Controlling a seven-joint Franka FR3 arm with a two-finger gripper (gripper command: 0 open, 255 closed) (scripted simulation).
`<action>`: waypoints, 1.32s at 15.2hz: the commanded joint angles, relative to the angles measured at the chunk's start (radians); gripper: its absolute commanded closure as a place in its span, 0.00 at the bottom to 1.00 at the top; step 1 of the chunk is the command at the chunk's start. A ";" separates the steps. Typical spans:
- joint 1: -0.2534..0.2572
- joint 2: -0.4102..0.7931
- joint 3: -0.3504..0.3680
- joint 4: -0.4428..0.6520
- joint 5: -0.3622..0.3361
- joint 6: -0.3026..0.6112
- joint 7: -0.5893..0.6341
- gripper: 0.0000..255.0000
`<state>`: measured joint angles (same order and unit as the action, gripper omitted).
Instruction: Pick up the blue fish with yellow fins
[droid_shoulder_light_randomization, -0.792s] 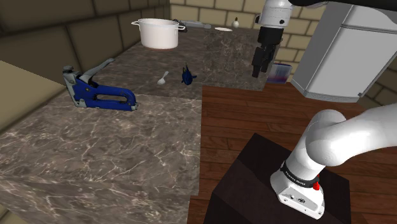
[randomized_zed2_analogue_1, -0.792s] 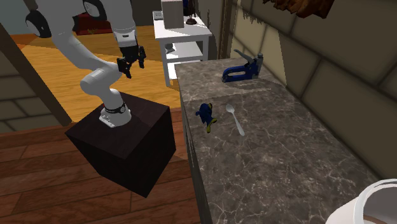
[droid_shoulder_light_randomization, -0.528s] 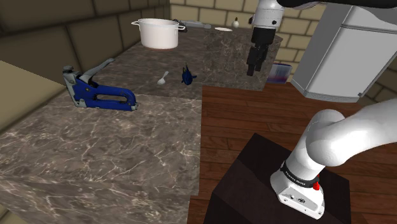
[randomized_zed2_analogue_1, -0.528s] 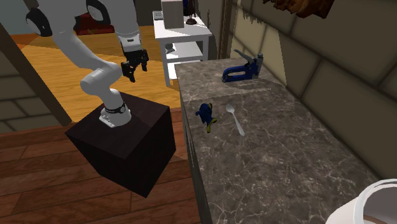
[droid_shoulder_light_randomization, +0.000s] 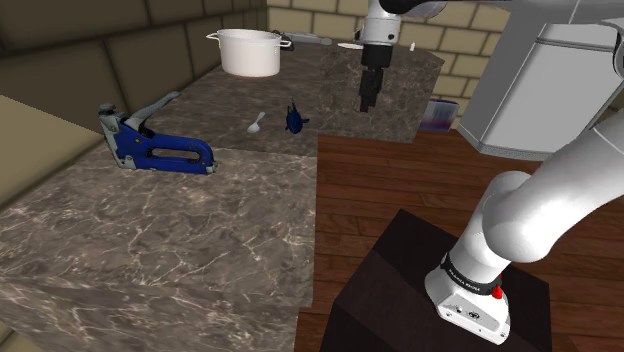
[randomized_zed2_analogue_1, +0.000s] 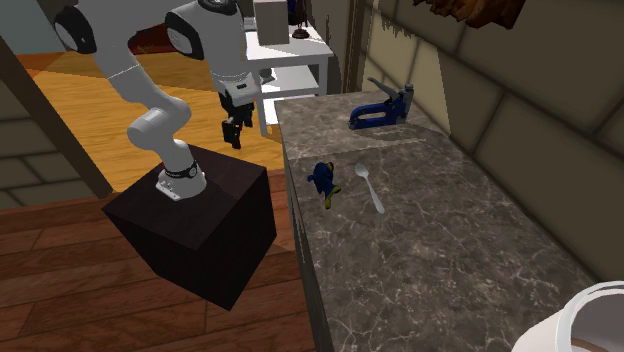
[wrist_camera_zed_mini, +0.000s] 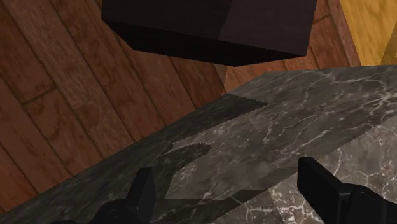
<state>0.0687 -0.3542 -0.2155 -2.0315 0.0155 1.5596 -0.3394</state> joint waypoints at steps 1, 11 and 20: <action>0.013 0.088 -0.019 0.055 0.020 0.020 -0.064 0.00; 0.014 0.549 -0.052 0.495 0.157 -0.043 -0.353 0.00; -0.012 0.756 -0.027 0.695 0.209 -0.069 -0.446 0.00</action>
<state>0.0561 0.4047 -0.2422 -1.3196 0.2255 1.4764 -0.7817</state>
